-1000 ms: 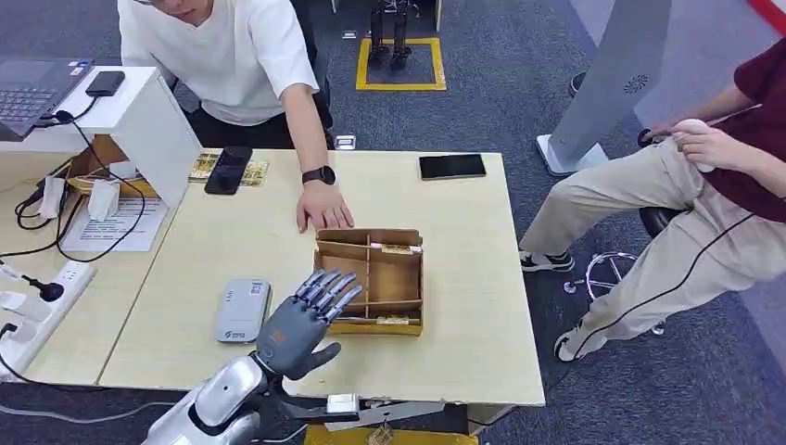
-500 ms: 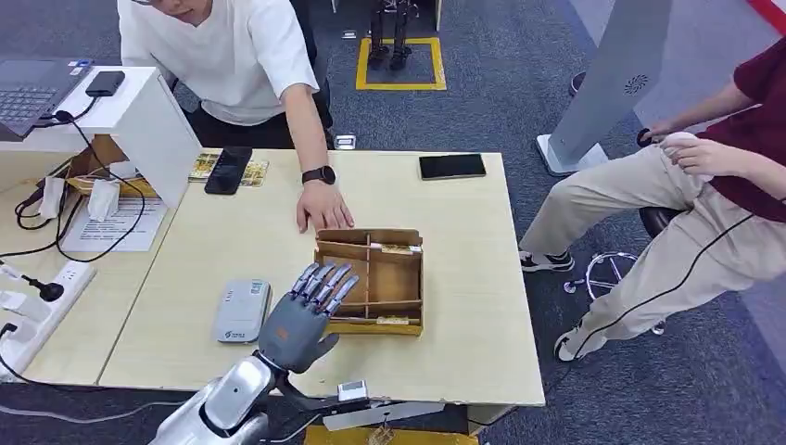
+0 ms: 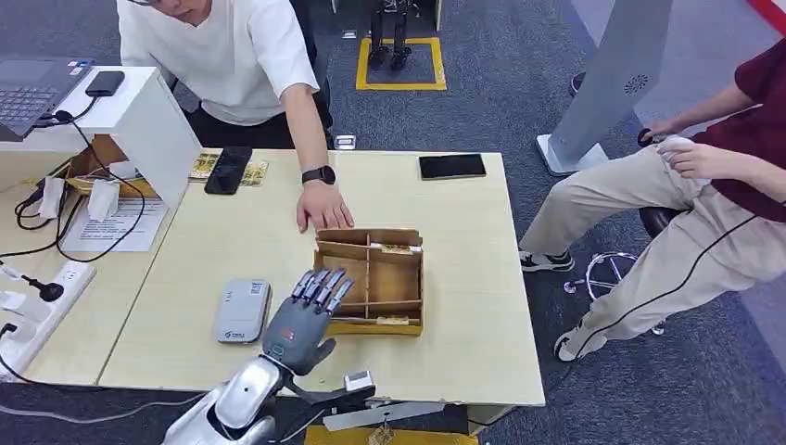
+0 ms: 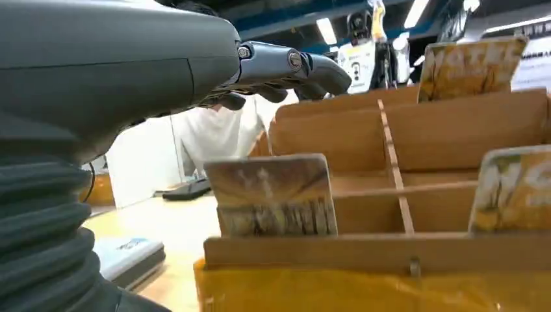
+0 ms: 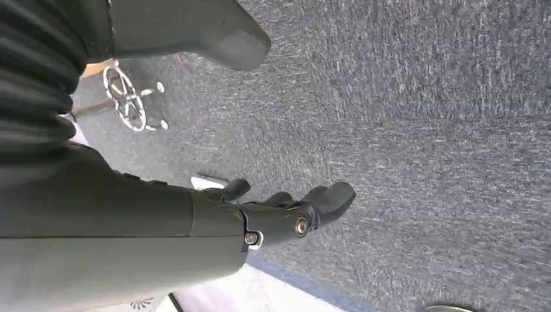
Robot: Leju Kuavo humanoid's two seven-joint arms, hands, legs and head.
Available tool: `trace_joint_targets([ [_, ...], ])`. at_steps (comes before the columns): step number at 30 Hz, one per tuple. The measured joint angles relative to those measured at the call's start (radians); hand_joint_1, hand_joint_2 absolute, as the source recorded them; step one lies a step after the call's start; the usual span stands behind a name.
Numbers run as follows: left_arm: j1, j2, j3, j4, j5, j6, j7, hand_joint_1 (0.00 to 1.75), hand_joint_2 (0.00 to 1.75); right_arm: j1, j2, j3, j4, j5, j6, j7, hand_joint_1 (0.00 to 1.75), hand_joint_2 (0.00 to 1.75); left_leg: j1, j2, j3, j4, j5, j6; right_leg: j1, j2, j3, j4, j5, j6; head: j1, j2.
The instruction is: Pass the card to the sensor for recognition and then transmit it.
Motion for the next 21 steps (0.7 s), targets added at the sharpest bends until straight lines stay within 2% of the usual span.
trace_joint_targets([
  [9,0.000,-0.012,0.000,0.024,0.029,-0.021,-0.021,0.00,1.75,0.000,0.002,-0.001,-0.004,0.000,-0.002,0.003,0.00,1.75,0.000,0.000,0.000,0.000,0.000,0.000,0.000,0.000,0.000,0.000,0.000,0.000,0.000,0.000],
  [10,0.000,-0.015,0.000,0.026,0.033,-0.018,-0.023,0.07,1.75,0.000,0.002,-0.001,-0.004,0.001,-0.002,0.003,0.00,1.75,0.000,0.000,0.000,0.000,0.000,0.000,0.000,0.000,0.000,0.000,0.000,0.000,0.000,0.000],
  [11,0.000,-0.015,0.001,0.028,0.040,-0.014,-0.026,0.87,1.75,0.000,0.002,-0.001,-0.004,0.001,-0.002,0.003,0.00,1.75,0.000,0.000,0.000,0.000,0.000,0.000,0.000,0.000,0.000,0.000,0.000,0.000,0.000,0.000],
  [12,0.000,-0.015,0.001,0.029,0.045,-0.011,-0.031,1.61,1.75,0.000,0.002,-0.001,-0.004,0.001,-0.002,0.003,0.00,1.75,0.000,0.000,0.000,0.000,0.000,0.000,0.000,0.000,0.000,0.000,0.000,0.000,0.000,0.000],
  [13,0.001,-0.015,0.002,0.029,0.051,-0.007,-0.034,1.75,1.75,0.000,0.002,-0.001,-0.004,0.001,-0.002,0.003,0.00,1.75,0.000,0.000,0.000,0.000,0.000,0.000,0.000,0.000,0.000,0.000,0.000,0.000,0.000,0.000],
  [21,0.013,-0.024,0.026,0.030,0.092,0.084,-0.074,1.75,1.75,0.000,0.002,-0.001,-0.004,0.005,-0.003,0.002,0.00,1.75,0.000,0.000,0.000,0.000,0.000,0.000,0.000,0.000,0.000,0.000,0.000,0.000,0.000,0.000],
])
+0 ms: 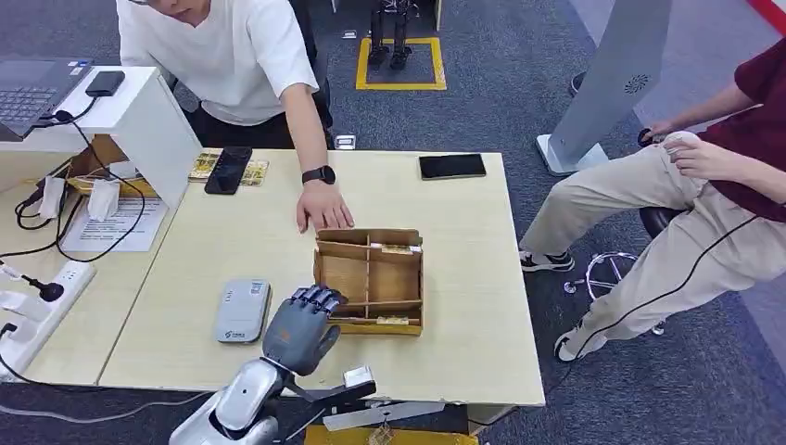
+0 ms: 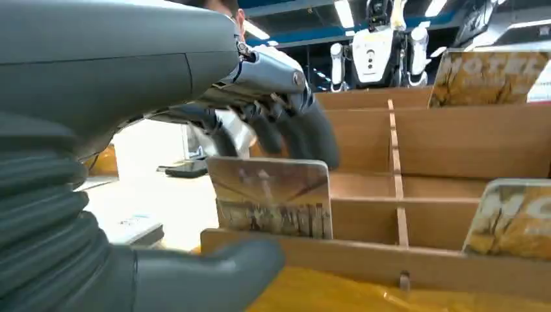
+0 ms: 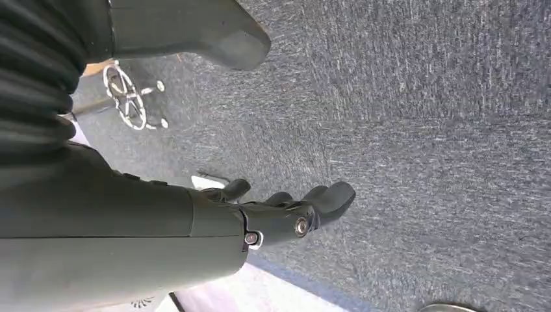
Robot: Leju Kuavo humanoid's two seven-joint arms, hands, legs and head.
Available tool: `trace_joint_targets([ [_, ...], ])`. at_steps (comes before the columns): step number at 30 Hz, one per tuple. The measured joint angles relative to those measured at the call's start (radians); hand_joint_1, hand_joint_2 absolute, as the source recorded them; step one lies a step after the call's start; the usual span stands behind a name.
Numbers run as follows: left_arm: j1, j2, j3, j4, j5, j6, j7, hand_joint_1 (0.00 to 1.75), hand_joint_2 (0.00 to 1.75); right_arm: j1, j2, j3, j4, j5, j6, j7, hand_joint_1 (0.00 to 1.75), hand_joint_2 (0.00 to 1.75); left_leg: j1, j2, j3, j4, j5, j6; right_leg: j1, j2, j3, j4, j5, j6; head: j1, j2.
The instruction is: Pass the card to the sensor for recognition and then transmit it.
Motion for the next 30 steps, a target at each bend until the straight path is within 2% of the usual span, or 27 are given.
trace_joint_targets([
  [6,0.017,-0.006,0.019,0.000,0.014,0.074,-0.023,1.75,1.75,0.000,0.000,0.000,0.001,0.005,-0.008,-0.002,0.00,1.75,0.000,0.000,0.000,0.000,0.000,0.000,0.000,0.000,0.000,0.000,0.000,0.000,0.000,0.000],
  [25,0.030,-0.008,0.026,0.000,0.038,0.081,-0.068,1.75,1.75,-0.001,0.000,0.000,0.007,0.011,-0.016,-0.003,0.00,1.75,0.000,0.000,0.000,0.000,0.000,0.000,0.000,0.000,0.000,0.000,0.000,0.000,0.000,0.000],
  [26,0.037,-0.011,0.034,0.000,0.091,0.139,-0.100,1.75,1.75,-0.001,0.000,0.000,0.008,0.013,-0.020,-0.005,0.00,1.75,0.000,0.000,0.000,0.000,0.000,0.000,0.000,0.000,0.000,0.000,0.000,0.000,0.000,0.000],
  [27,0.043,-0.016,0.042,-0.003,0.130,0.169,-0.124,1.75,1.75,-0.001,0.000,0.000,0.009,0.012,-0.023,-0.005,0.00,1.75,0.000,0.000,0.000,0.000,0.000,0.000,0.000,0.000,0.000,0.000,0.000,0.000,0.000,0.000],
  [29,0.061,-0.038,0.079,-0.031,0.216,0.199,-0.197,1.75,1.75,-0.001,0.000,0.000,0.011,0.008,-0.034,-0.006,0.00,1.75,0.000,0.000,0.000,0.000,0.000,0.000,0.000,0.000,0.000,0.000,0.000,0.000,0.000,0.000],
  [30,0.074,-0.053,0.108,-0.052,0.264,0.204,-0.257,1.75,1.75,-0.001,0.000,0.000,0.012,0.007,-0.037,-0.006,0.00,1.75,0.000,0.000,0.000,0.000,0.000,0.000,0.000,0.000,0.000,0.000,0.000,0.000,0.000,0.000],
])
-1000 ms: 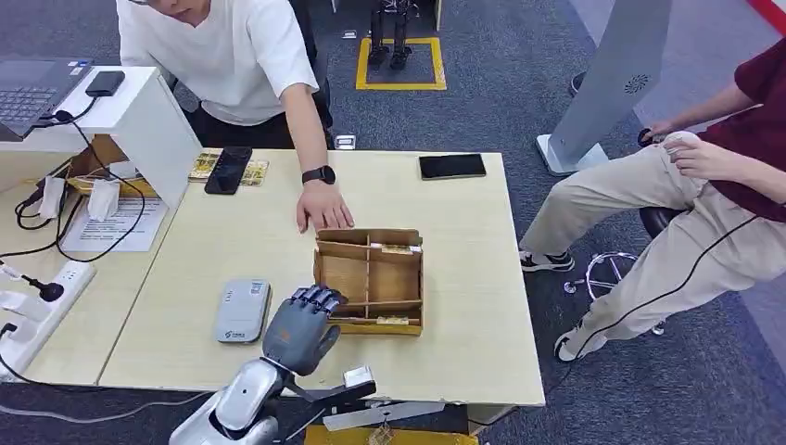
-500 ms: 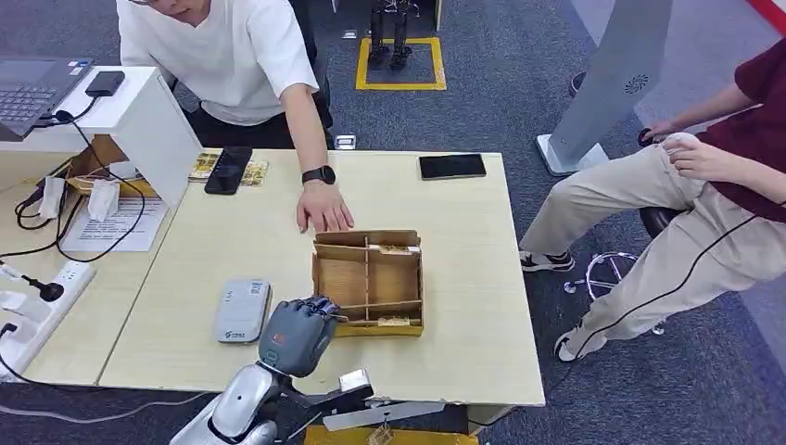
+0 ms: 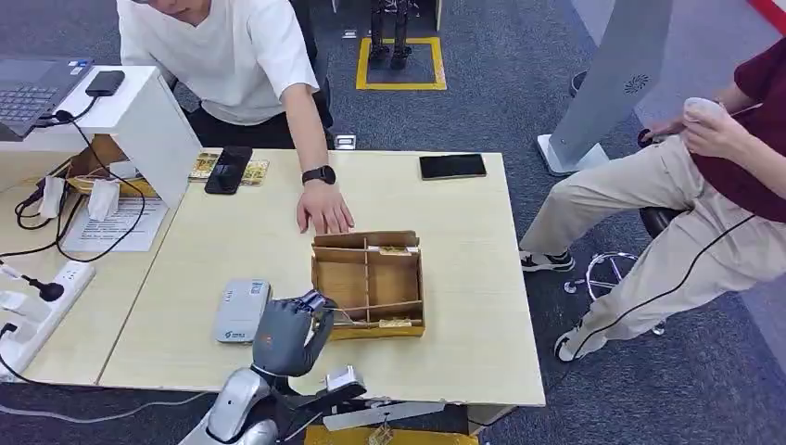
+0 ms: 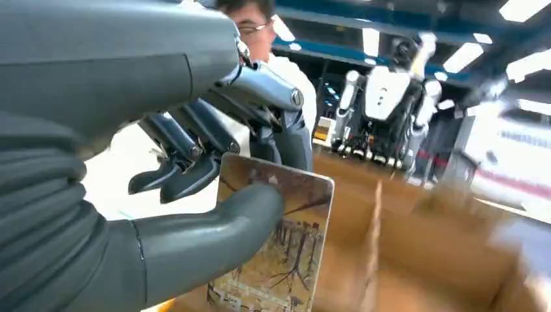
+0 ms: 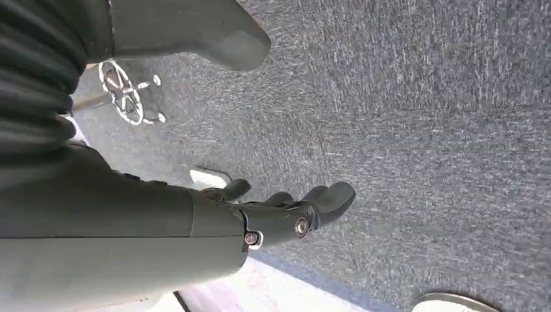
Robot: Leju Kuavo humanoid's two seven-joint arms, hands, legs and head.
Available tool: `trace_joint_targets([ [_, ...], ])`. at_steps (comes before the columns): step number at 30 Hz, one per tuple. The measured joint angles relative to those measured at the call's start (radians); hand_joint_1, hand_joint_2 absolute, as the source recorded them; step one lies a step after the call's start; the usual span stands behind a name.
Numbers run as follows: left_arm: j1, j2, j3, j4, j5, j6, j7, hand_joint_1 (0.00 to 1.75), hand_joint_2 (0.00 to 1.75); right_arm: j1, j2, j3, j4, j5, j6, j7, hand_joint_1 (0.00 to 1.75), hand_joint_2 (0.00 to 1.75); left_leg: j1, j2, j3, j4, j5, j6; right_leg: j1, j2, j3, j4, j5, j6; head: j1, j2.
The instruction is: Pass the card to the sensor for recognition and then transmit it.
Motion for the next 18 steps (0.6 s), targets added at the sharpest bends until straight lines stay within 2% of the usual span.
trace_joint_targets([
  [1,0.010,-0.025,0.038,-0.022,0.049,0.003,-0.056,1.75,1.75,0.000,0.000,0.000,0.001,-0.001,-0.003,0.000,0.00,1.75,0.000,0.000,0.000,0.000,0.000,0.000,0.000,0.000,0.000,0.000,0.000,0.000,0.000,0.000],
  [3,0.022,-0.064,0.093,-0.051,0.134,0.005,-0.120,1.75,1.75,0.000,0.000,0.000,0.002,-0.003,-0.011,0.000,0.00,1.75,0.000,0.000,0.000,0.000,0.000,0.000,0.000,0.000,0.000,0.000,0.000,0.000,0.000,0.000],
  [4,0.022,-0.094,0.129,-0.069,0.224,0.005,-0.152,1.75,1.75,0.000,0.002,0.000,0.002,-0.006,-0.017,0.002,0.00,1.75,0.000,0.000,0.000,0.000,0.000,0.000,0.000,0.000,0.000,0.000,0.000,0.000,0.000,0.000],
  [6,0.021,-0.138,0.179,-0.093,0.337,0.008,-0.177,1.75,1.75,0.000,0.008,-0.001,0.002,-0.011,-0.020,0.002,0.00,1.75,0.000,0.000,0.000,0.000,0.000,0.000,0.000,0.000,0.000,0.000,0.000,0.000,0.000,0.000],
  [9,0.022,-0.175,0.223,-0.112,0.365,0.011,-0.190,1.75,1.75,0.000,0.012,-0.002,0.002,-0.011,-0.024,0.002,0.00,1.75,0.000,0.000,0.000,0.000,0.000,0.000,0.000,0.000,0.000,0.000,0.000,0.000,0.000,0.000],
  [11,0.022,-0.191,0.239,-0.118,0.378,0.011,-0.201,1.75,1.75,0.000,0.014,-0.004,0.002,-0.011,-0.026,0.002,0.00,1.75,0.000,0.000,0.000,0.000,0.000,0.000,0.000,0.000,0.000,0.000,0.000,0.000,0.000,0.000],
  [14,0.018,-0.206,0.253,-0.125,0.474,0.011,-0.239,1.75,1.75,0.000,0.015,-0.006,0.002,-0.009,-0.027,0.002,0.00,1.75,0.000,0.000,0.000,0.000,0.000,0.000,0.000,0.000,0.000,0.000,0.000,0.000,0.000,0.000],
  [18,0.003,-0.212,0.257,-0.128,0.505,0.011,-0.244,1.75,1.75,0.000,0.016,-0.006,0.002,-0.008,-0.027,0.002,0.00,1.75,0.000,0.000,0.000,0.000,0.000,0.000,0.000,0.000,0.000,0.000,0.000,0.000,0.000,0.000],
])
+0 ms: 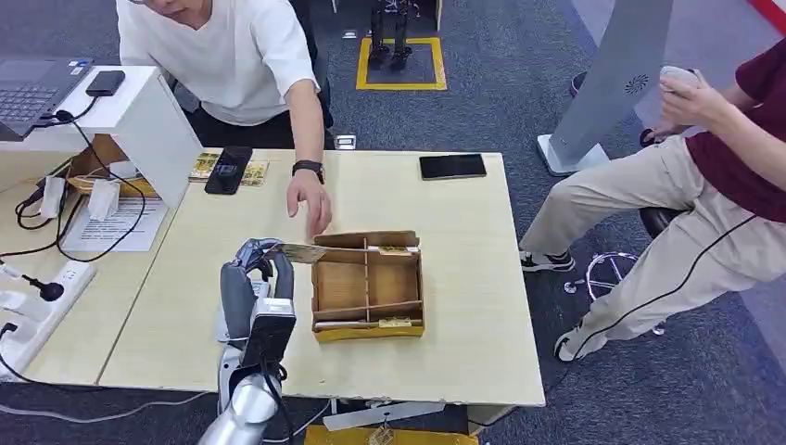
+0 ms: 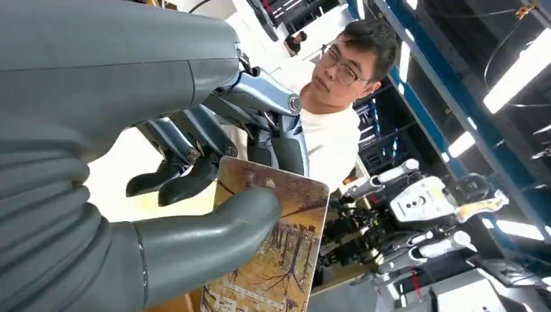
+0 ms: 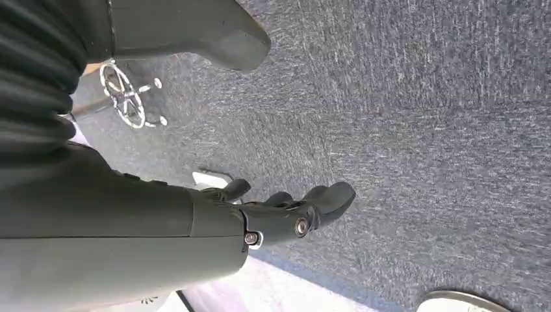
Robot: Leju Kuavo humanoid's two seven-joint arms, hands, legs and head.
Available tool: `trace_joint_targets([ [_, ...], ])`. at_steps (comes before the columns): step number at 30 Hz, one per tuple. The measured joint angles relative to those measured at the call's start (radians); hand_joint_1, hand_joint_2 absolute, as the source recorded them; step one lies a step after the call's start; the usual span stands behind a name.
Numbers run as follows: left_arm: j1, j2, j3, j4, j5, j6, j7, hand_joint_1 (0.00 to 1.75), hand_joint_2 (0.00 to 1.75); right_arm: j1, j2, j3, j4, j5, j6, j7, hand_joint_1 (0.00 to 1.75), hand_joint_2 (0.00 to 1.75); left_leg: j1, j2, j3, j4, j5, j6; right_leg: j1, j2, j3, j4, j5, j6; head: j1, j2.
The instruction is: Pass the card to the sensor for recognition and then transmit it.
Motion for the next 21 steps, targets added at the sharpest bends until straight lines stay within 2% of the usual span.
trace_joint_targets([
  [6,-0.018,-0.003,0.000,-0.006,0.074,0.000,-0.024,1.75,1.75,0.000,0.000,0.000,0.001,0.012,-0.007,0.000,0.00,1.75,0.000,0.000,0.000,0.000,0.000,0.000,0.000,0.000,0.000,0.000,0.000,0.000,0.000,0.000],
  [10,-0.072,-0.003,0.000,-0.004,0.111,0.000,0.001,1.75,1.75,-0.004,0.000,0.004,0.007,0.034,-0.019,0.002,0.00,1.75,0.000,0.000,0.000,0.000,0.000,0.000,0.000,0.000,0.000,0.000,0.000,0.000,0.000,0.000],
  [15,-0.143,-0.039,0.066,0.054,-0.074,0.000,0.053,1.75,1.75,-0.011,-0.002,0.015,0.023,0.054,-0.024,0.019,0.00,1.75,0.000,0.000,0.000,0.000,0.001,0.000,0.000,0.000,0.000,0.000,0.001,0.000,0.000,0.000],
  [19,-0.195,-0.082,0.171,0.127,-0.278,0.000,0.052,1.75,1.75,-0.018,-0.008,0.021,0.039,0.060,-0.023,0.024,0.00,1.75,0.000,0.000,0.000,0.000,0.001,0.000,0.000,0.000,0.000,0.000,0.001,0.000,0.000,0.000],
  [21,-0.212,-0.102,0.230,0.161,-0.345,0.000,0.052,1.75,1.75,-0.021,-0.010,0.029,0.045,0.062,-0.023,0.024,0.00,1.75,0.000,0.000,0.000,0.000,0.001,0.000,0.000,0.000,0.000,0.000,0.001,0.000,0.000,0.000],
])
